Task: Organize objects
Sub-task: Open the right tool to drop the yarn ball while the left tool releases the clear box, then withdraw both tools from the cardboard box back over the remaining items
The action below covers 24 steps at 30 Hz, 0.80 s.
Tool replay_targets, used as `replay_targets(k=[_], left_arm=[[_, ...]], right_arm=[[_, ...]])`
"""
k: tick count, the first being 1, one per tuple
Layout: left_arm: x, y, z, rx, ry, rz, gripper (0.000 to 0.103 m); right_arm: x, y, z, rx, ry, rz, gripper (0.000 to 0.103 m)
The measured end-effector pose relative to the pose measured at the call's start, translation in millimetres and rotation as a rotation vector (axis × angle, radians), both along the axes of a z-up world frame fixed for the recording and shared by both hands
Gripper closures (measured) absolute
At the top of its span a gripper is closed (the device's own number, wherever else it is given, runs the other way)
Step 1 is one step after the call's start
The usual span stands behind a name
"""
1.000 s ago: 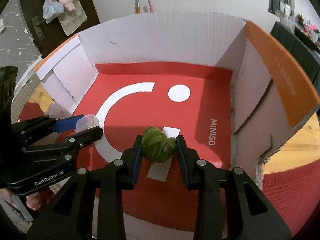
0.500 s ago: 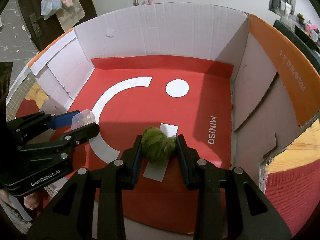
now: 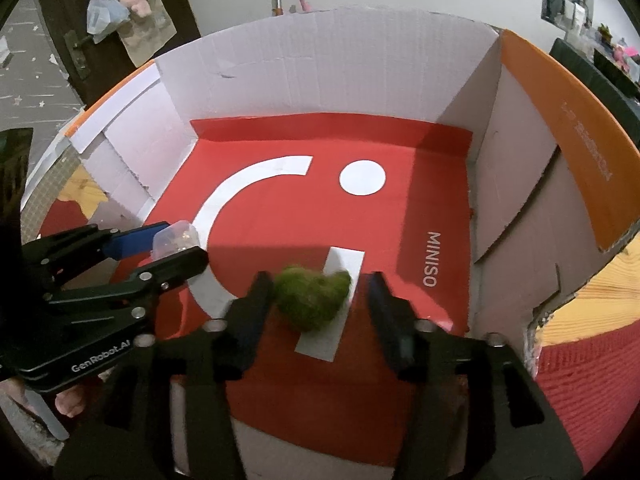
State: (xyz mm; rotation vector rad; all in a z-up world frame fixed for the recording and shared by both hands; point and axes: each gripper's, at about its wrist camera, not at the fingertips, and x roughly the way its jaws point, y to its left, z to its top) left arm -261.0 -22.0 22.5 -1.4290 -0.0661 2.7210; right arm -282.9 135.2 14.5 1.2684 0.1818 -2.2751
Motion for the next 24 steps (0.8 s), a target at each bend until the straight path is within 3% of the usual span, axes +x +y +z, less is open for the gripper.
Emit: replay_targets(k=[9,13,19,24], left_arm=[[9.9,-3.2,8.3,-0.001,0.021,0.015,0.055],[17.0,0.0,15.8,-0.018,0.047,0.017,0.047],[27.1,2.2,21.9,-0.018,0.058,0.016,0.047],[40.0,1.0,28.9,-0.016,0.076,0.026,0.039]], right_arm=[[12.5,4.6,12.7,-0.014,0.033,-0.005,0.047],[20.4,4.1,19.1,-0.022,0.048,0.001,0.042],[34.2,7.7,27.8,-0.032,0.076,0.004,0.033],[44.7,12.4,32.6,-0.046,0.088,0.002,0.027]])
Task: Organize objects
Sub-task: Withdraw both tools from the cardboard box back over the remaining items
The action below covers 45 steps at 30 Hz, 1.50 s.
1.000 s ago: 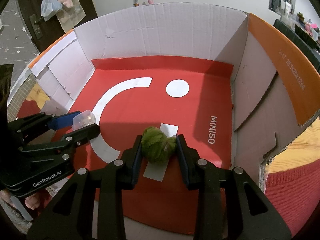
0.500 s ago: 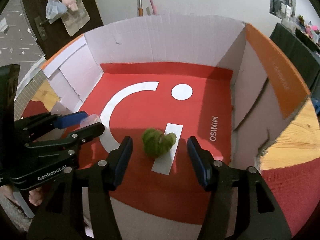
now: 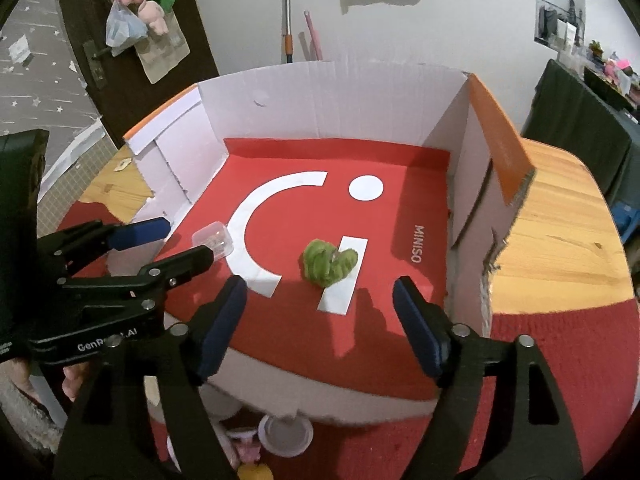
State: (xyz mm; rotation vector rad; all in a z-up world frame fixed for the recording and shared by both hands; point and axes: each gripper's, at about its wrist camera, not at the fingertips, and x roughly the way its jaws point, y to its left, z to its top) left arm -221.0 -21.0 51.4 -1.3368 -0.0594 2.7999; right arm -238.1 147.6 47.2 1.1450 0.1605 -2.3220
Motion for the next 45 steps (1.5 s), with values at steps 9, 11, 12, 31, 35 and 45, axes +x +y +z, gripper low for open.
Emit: replay_targets(k=[9,11,12,31,35,45], left_arm=[[23.1,1.9,9.6,-0.002,0.029,0.005,0.026],[28.1,2.7,12.0,-0.008,0.034,0.008,0.023],[30.4,3.2,13.1,-0.011,0.038,0.010,0.023],[80.2,17.4,21.5,-0.075,0.090,0.014,0.005],[88.3,19.7,20.8,-0.081,0.092,0.016,0.004],[105.7,22.2,15.2,-0.078,0.085,0.022,0.002]], right_arm=[[23.9,5.3,11.5,-0.024,0.031,0.018,0.017],[30.3,5.4,13.5,-0.028,0.036,0.025,0.013],[32.6,5.6,14.2,-0.028,0.041,0.026,0.010],[76.7,20.3,17.4,-0.043,0.068,0.016,0.003],[87.8,20.7,17.2,-0.026,0.087,0.013,0.003],[105.8,28.6,13.9,-0.032,0.090,-0.001,0.003]])
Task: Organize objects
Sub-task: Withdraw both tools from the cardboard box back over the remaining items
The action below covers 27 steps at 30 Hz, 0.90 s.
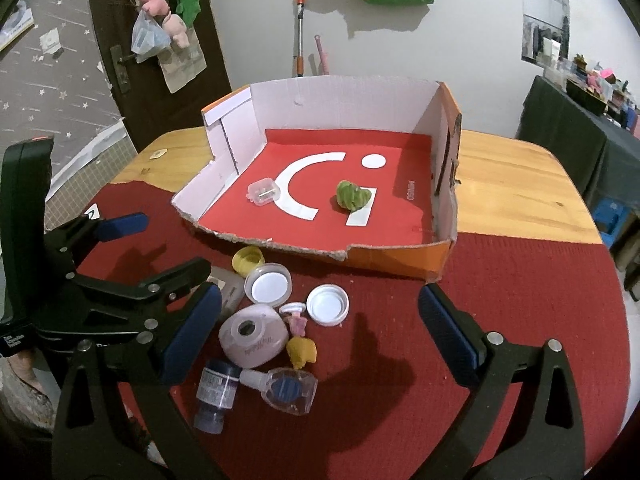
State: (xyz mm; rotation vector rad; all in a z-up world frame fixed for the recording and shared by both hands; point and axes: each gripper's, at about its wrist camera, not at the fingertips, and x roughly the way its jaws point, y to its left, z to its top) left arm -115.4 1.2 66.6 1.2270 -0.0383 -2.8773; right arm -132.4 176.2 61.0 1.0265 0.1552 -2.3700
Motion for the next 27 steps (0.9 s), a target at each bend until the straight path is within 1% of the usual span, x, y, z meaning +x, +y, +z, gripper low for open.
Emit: replay_targets(k=[4,20,27], left_arm=[[6.0,2.1,-1.0,0.000,0.004,0.001,0.000],[32.3,8.9,-15.1,0.012,-0.012,0.001,0.000],[42.4,12.0,-19.8,0.022,-0.015,0.000,0.000]], right_arm=[[6.8,3.3,-1.3,-0.005,0.002,-0.006,0.003],[25.2,10.8,-13.1,0.019,0.007,-0.023,0.002],[33.5,14.8,-22.0,0.023,-0.006,-0.026,0.002]])
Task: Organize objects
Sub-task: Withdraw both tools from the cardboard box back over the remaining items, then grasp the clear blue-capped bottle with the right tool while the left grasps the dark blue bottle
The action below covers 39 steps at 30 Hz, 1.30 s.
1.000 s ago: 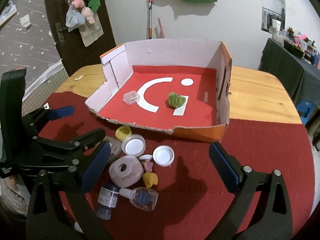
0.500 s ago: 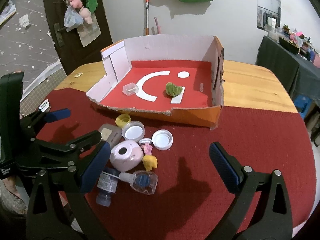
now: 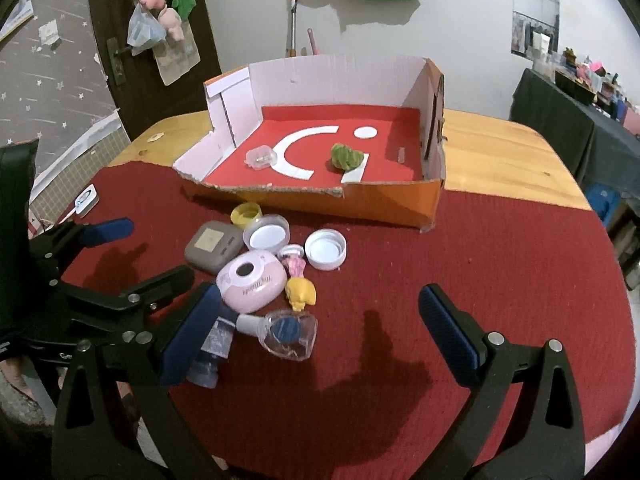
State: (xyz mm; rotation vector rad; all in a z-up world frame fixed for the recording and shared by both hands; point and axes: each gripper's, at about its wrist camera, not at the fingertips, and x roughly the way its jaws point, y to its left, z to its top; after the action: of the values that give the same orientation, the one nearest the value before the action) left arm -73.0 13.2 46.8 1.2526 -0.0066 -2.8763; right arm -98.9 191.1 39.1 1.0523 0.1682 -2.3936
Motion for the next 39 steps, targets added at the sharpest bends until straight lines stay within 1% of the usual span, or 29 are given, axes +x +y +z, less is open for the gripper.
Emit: replay_targets(k=[11,19,27,30,33,39], left_arm=[[16.7,11.1,-5.5,0.006,0.002,-0.011,0.000],[27.0,21.0,-10.8,0.018,-0.007,-0.026,0.000],[31.1,38.5,-18.6,0.045,-0.024,-0.076,0.000],[28.5,46.4,-25.6,0.018,-0.035,-0.088,0.000],[25.0,44.1,-32.4,-0.008,-0.046,-0.067,0.000],[22.9,10.1,-36.8,0.017,-0.049,0.024,0.000]], right_arm=[[10.4,8.8,-12.9,0.009,-0.021,-0.011,0.002],[14.2,24.3,-20.5,0.016,-0.041,-0.041,0.002],[12.6,41.5,-21.2,0.022,-0.044,-0.087,0.002],[11.0,41.8,-21.9,0.022,-0.050,-0.091,0.002],[11.5,37.4,-24.4,0.025,-0.056,-0.080,0.002],[16.3,12.2,-34.6,0.037,-0.073,-0.023,0.002]])
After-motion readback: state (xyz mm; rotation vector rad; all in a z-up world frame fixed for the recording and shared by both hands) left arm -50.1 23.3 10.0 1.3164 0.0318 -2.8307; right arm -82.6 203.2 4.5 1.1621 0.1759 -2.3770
